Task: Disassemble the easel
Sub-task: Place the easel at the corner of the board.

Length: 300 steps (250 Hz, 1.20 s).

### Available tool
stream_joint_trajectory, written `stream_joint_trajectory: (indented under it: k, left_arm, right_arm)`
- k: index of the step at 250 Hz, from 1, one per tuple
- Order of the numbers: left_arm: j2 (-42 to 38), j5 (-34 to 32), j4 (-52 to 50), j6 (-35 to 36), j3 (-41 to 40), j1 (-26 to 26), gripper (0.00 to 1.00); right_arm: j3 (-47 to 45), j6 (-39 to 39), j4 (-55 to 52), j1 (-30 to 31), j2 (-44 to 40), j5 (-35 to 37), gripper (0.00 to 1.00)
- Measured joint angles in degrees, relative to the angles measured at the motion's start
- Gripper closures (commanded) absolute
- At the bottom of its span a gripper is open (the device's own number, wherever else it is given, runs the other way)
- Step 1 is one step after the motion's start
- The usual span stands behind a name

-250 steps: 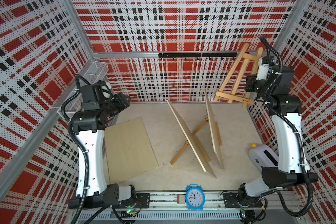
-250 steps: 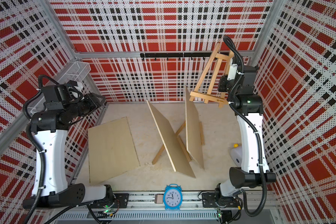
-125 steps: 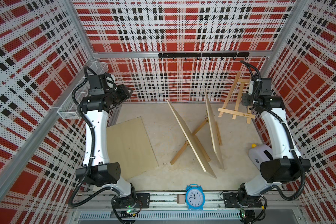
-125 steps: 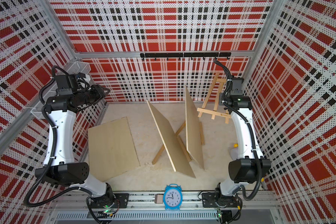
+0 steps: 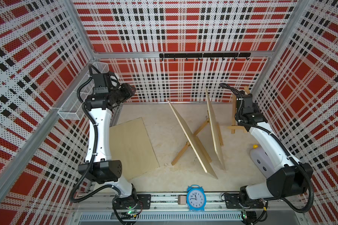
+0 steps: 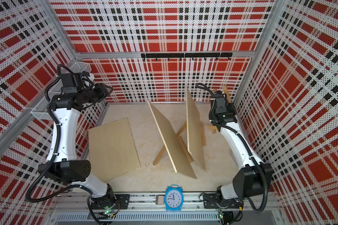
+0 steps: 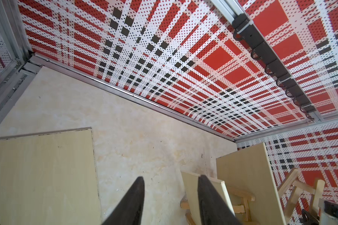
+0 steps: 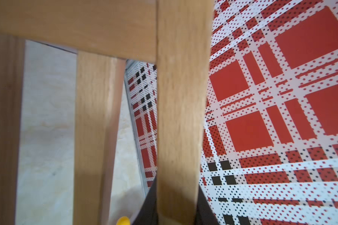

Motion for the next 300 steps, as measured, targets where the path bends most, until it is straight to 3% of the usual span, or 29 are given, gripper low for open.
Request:
stream_joint_trajectory:
  k: [45,106,153,191,243,300]
  left_arm:
    - [1.11,-0.79,0.31,-0.2,-0.07,-1.18,0.52]
    - [1.62,-1.88,0.17,0.07,-0.48,-1.84,0.52]
    - [-1.05,-2.75,-0.04,0.17,-5.75,-0.48,0.52]
    - [-4.07,-4.24,-0.31,0.09,-9.01,1.03,0.52]
    - [-7.23,-5.68,-0.2,-0.42,-9.84,1.11,0.52]
    - [-8.72,-7.45,-0.22,-1.18,-11.98,0.26,0.52]
  right_arm:
    - [-2.51,-3.15,5.29,-0.02,3.61,-0.09,0.94]
    - [6.36,-1.73,11.58,-2.89,20.02,-4.83,0.93]
    - [9.07,-1.05,13.22,-7.82,28.7,-10.08,0.88]
    - [13.38,1.49,10.67,-12.39,33.09,-18.32,0.86]
    - [27.76,6.64,4.35,-16.33,41.68,-33.68,0.86]
    - [34.97,9.05,-1.38,-17.42,49.53,-42.27,0.86]
